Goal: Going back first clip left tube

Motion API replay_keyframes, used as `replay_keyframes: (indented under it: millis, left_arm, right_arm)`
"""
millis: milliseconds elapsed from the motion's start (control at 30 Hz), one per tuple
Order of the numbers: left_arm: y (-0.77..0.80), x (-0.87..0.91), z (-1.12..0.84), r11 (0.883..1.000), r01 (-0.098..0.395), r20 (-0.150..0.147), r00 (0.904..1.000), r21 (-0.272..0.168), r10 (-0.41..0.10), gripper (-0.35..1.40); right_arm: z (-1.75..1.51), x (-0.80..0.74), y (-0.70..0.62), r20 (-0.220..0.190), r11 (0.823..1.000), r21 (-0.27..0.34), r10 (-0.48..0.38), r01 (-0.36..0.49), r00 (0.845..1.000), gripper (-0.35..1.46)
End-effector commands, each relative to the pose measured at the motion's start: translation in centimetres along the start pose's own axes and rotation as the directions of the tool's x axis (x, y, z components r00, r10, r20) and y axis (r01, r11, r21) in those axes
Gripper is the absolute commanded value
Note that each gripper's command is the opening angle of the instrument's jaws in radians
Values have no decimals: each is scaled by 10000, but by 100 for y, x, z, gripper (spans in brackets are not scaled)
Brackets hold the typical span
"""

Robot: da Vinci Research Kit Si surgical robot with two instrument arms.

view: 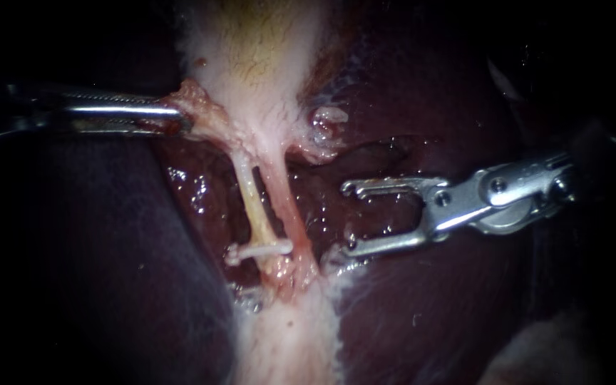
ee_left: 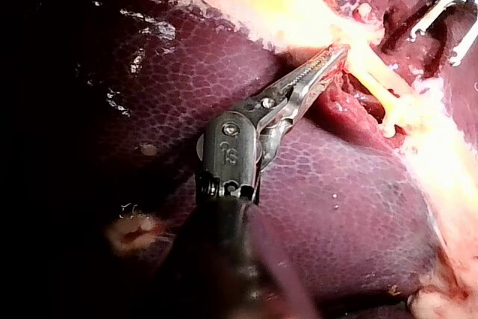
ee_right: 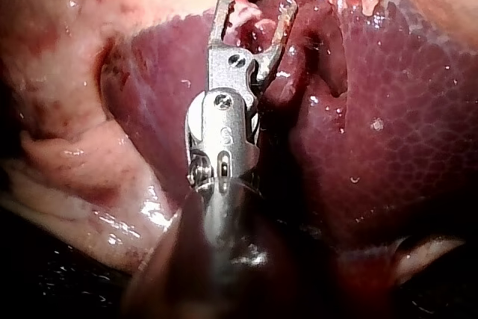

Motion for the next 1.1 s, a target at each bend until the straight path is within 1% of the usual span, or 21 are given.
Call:
replay_keyframes:
  millis: [33, 233, 467, 633, 800, 933, 1100]
  left_arm:
    - [0, 0, 0, 10000, 0, 0, 10000, -3, 0, -35]
    - [0, 0, 0, 10000, 0, 0, 10000, -3, 0, -35]
    - [0, 0, 0, 10000, -1, 0, 10000, -7, 1, -35]
    - [-3, -2, 4, 10000, -72, -3, 10000, 7, 72, -35]
    - [-7, -10, 14, 9999, -115, -11, 9999, 63, 115, -35]
    - [-9, -17, 28, 9999, -158, -7, 9999, 24, 158, -35]
    - [-16, -29, 47, 9997, -224, -30, 9997, -35, 224, -35]
  right_arm:
    - [-4, 1, 1, -14, 10000, 9, -7, 7, 10000, 50]
    - [-23, 5, 1, -36, 9999, 78, -76, 76, 10000, 50]
    - [-25, 4, 1, -38, 9999, 90, -140, 140, 9999, 50]
    - [-25, 4, 1, -38, 9999, 91, -140, 140, 9999, 50]
    - [-25, 5, 0, -38, 9999, 91, -140, 140, 9999, 50]
    - [-25, 5, 0, -38, 9999, 90, -140, 140, 9999, 50]
    - [-24, 5, -1, -38, 9999, 89, -139, 140, 9999, 50]
